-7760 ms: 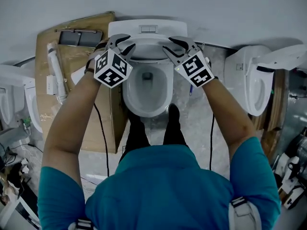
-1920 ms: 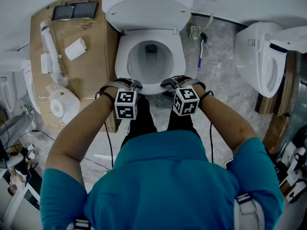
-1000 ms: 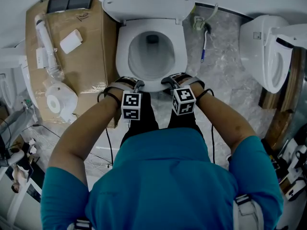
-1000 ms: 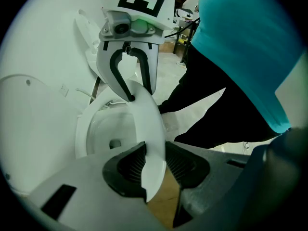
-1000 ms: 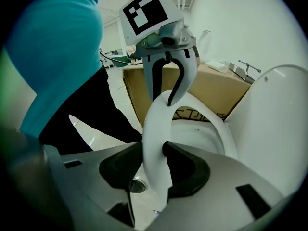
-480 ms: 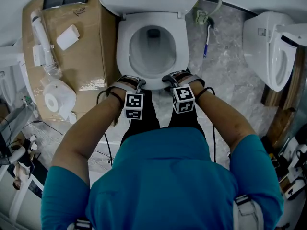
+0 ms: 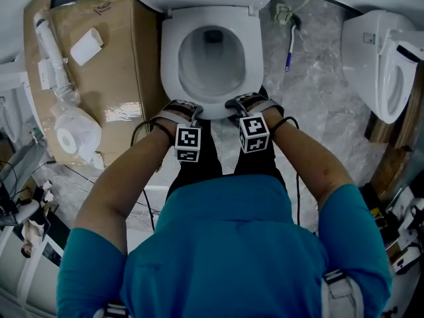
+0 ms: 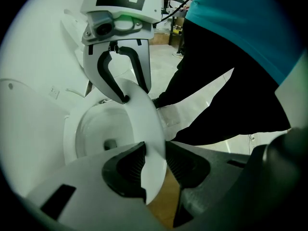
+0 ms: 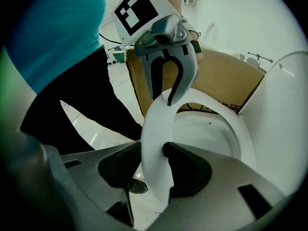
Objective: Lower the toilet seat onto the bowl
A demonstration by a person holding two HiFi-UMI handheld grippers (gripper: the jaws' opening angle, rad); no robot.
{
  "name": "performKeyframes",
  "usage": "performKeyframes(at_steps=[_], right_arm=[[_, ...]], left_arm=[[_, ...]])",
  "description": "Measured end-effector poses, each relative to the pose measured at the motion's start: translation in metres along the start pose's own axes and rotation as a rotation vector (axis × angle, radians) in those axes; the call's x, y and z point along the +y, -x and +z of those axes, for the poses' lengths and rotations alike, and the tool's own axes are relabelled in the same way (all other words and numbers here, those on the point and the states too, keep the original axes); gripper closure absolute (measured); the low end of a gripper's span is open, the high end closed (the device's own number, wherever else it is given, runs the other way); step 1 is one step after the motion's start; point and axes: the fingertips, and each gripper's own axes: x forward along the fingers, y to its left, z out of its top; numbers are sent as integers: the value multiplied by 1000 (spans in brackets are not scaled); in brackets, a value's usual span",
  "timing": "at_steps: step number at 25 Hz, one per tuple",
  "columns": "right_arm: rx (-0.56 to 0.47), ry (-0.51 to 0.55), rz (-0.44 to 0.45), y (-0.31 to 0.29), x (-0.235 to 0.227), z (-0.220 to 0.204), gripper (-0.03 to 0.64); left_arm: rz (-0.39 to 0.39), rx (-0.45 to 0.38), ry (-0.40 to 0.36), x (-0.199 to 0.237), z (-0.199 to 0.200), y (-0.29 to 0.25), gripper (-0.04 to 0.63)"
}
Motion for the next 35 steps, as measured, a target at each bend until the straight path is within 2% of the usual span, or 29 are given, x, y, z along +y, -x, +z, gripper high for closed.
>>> performKeyframes(at_steps=[35], right_arm=[[42,56,20,-85,11,-42,434]], left_arm=[[-48,73,-49,-15,-18,-98,466]])
